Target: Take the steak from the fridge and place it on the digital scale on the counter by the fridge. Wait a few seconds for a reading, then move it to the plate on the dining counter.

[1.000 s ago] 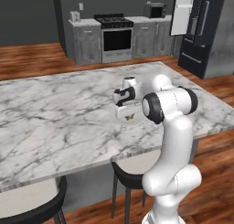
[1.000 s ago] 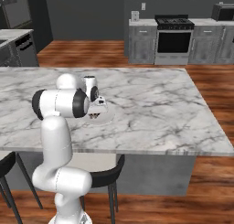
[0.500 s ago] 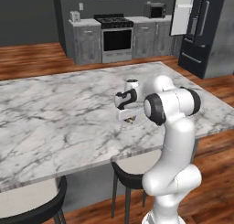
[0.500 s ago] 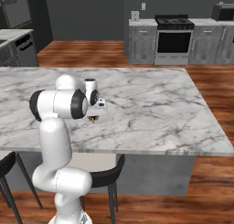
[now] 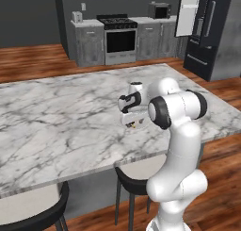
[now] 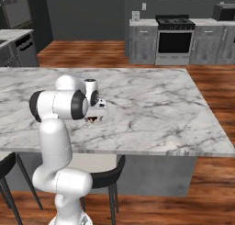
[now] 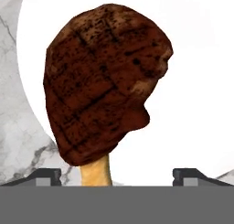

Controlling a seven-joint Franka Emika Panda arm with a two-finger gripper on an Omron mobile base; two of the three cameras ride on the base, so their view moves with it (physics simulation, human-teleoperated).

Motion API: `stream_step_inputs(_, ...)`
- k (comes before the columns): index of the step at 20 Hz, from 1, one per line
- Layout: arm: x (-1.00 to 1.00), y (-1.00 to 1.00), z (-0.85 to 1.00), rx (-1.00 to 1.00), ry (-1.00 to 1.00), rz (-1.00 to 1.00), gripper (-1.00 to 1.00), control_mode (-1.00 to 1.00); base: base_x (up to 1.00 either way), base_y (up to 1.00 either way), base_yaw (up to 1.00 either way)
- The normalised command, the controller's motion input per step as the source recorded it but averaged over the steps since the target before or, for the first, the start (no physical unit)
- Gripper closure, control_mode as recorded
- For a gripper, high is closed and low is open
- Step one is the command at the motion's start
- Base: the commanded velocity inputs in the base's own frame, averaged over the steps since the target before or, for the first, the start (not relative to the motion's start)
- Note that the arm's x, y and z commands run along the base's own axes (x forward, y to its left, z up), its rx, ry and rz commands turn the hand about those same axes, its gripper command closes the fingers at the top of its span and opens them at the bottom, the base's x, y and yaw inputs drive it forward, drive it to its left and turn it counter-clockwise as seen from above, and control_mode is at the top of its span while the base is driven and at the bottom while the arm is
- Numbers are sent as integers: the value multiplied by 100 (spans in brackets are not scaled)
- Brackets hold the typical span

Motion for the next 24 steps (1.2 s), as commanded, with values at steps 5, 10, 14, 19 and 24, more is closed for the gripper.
stream_step_inputs(5,-49,-8,48,0,0,-1,-100,-100,0,0,0)
stream_step_inputs(10,-78,-8,71,3,0,-2,-100,-100,0,0,0)
stream_step_inputs(14,-100,-21,37,5,0,-1,-100,-100,0,0,0)
stream_step_inputs(19,-100,-20,5,6,-3,0,-100,-100,0,0,0)
stream_step_inputs(24,-100,-6,6,3,-6,0,-100,-100,0,0,0)
